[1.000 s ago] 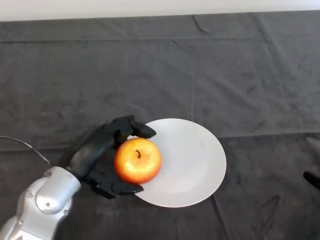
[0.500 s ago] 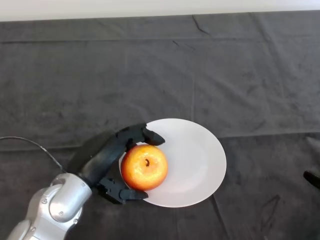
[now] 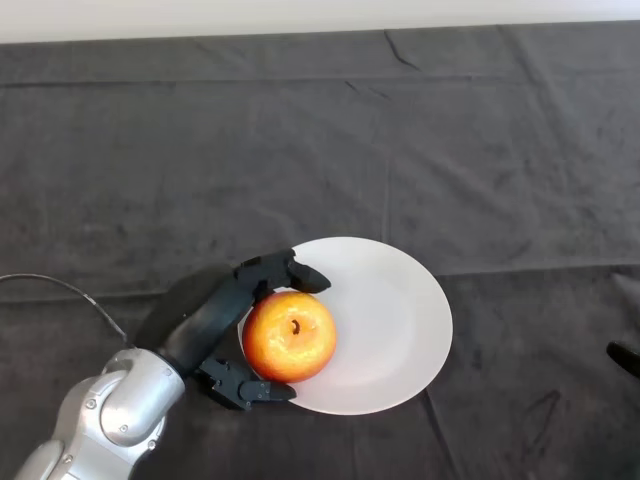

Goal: Move the apple to the plate

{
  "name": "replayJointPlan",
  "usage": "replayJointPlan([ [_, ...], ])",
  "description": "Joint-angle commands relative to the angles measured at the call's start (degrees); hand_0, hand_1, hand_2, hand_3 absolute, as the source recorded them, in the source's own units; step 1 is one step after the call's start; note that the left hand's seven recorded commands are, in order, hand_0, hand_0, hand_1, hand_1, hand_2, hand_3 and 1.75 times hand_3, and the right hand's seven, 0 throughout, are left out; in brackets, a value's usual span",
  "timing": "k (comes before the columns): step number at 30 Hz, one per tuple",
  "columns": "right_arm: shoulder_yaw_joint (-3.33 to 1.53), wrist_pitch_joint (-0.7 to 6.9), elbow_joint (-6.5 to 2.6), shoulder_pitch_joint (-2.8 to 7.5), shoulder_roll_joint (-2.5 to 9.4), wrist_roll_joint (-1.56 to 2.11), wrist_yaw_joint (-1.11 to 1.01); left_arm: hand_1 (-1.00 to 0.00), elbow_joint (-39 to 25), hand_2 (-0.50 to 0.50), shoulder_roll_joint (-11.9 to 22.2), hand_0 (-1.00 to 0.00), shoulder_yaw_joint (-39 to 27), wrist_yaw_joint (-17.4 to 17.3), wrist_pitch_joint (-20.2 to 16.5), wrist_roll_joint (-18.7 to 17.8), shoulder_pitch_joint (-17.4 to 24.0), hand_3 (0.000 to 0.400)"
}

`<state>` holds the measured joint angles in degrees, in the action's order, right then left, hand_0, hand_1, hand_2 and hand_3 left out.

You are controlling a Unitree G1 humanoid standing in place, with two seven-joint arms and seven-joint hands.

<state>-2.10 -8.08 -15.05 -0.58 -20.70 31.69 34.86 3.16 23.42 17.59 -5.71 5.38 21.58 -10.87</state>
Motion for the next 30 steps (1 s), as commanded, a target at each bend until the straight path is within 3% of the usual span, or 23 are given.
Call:
replayJointPlan([
  [1,0.32,2.32,-2.03,1.65,2.07,1.40,-0.24,0.00,2.69,0.00,2.09,0.00,-0.07,-1.18,-0.15,0.13,-2.15,0.000],
  [12,0.35,2.33,-2.03,1.65,2.09,1.37,-0.25,0.00,1.27,0.00,2.45,0.00,-6.72,-1.36,-2.58,-4.34,-5.24,0.000],
  [30,0.53,2.43,-1.99,1.66,2.20,1.21,-0.37,0.00,1.19,0.00,2.61,0.00,-23.98,6.30,-4.48,-13.21,-9.05,0.000],
])
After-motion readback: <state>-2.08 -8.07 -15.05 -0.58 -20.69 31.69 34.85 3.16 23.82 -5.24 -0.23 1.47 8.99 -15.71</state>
